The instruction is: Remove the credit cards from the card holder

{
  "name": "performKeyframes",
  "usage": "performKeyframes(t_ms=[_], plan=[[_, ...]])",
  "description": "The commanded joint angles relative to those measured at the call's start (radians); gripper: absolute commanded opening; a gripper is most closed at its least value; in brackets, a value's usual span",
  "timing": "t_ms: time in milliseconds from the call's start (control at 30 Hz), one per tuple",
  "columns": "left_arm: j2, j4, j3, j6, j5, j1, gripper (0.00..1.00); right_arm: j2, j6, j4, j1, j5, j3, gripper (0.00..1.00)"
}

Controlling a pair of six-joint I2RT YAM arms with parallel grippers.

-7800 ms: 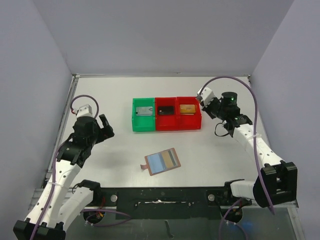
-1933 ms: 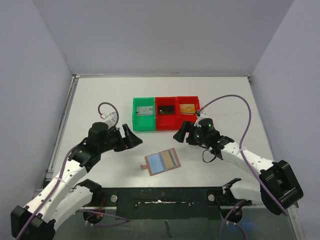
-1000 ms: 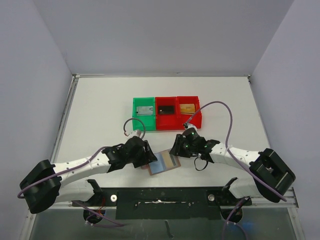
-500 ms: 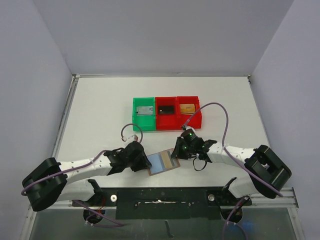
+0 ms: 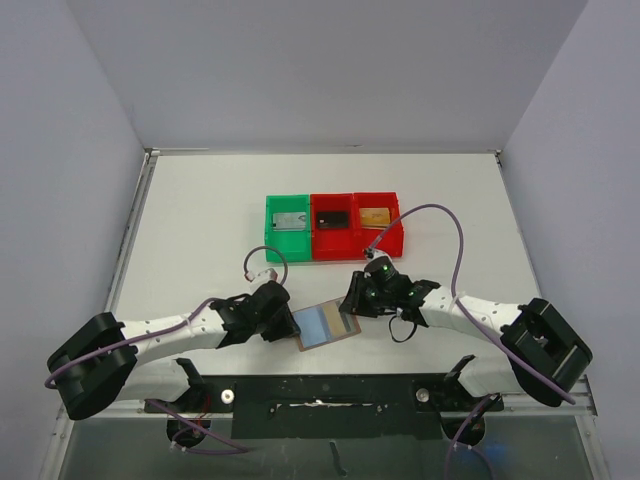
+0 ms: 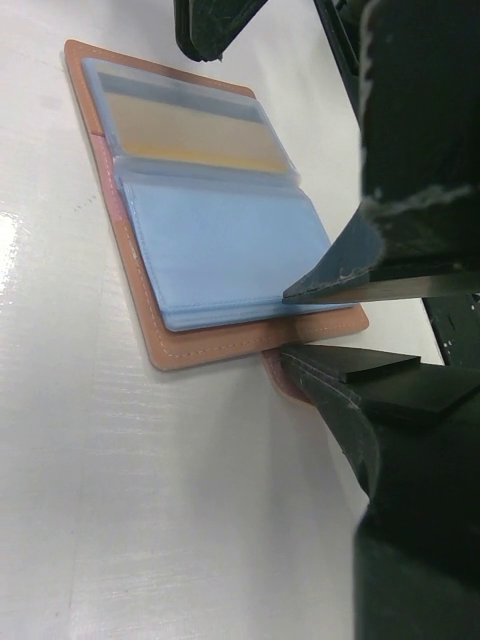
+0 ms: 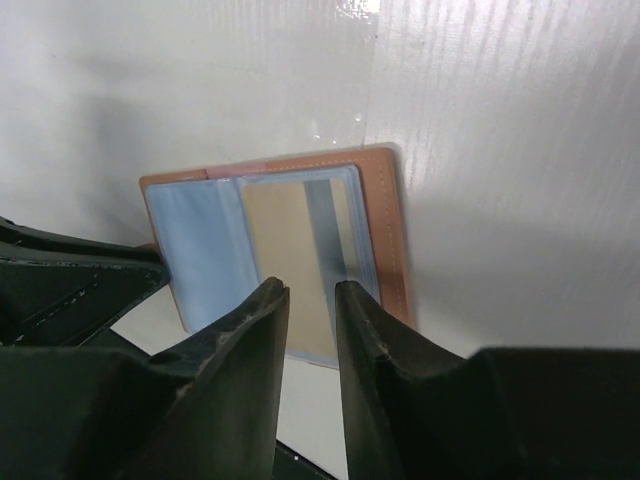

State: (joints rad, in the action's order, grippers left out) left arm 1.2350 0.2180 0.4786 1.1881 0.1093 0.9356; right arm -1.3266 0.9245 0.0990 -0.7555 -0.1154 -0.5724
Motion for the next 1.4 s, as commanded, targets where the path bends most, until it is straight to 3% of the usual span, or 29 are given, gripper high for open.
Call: performKeyframes(t_ms=[0, 133, 467, 800, 1133, 1367], plan=[[0.000, 0.019, 0.046, -0.028, 0.037, 0.005, 0.23, 0.018, 0.003, 0.041, -0.007, 0.065, -0.041, 0.33], [0.000, 0.013, 0.042, -0.036, 0.029, 0.005, 0.23, -0.011, -0.013, 0.050, -0.008, 0.063, -0.043, 0.34], [0.019, -0.008, 0.045, -0.058, 0.001, 0.005, 0.23, -0.096, -0.024, 0.006, -0.015, 0.000, -0.058, 0.24], [0.023, -0.010, 0.043, -0.063, -0.004, 0.005, 0.23, -0.024, -0.050, 0.000, -0.023, -0.005, -0.064, 0.00], [0.026, 0.000, 0.058, -0.070, -0.002, 0.005, 0.23, 0.027, -0.055, 0.031, -0.025, -0.005, -0.084, 0.00], [0.021, -0.002, 0.069, -0.082, 0.000, 0.005, 0.23, 0.049, -0.059, -0.040, -0.033, -0.108, -0.091, 0.00]])
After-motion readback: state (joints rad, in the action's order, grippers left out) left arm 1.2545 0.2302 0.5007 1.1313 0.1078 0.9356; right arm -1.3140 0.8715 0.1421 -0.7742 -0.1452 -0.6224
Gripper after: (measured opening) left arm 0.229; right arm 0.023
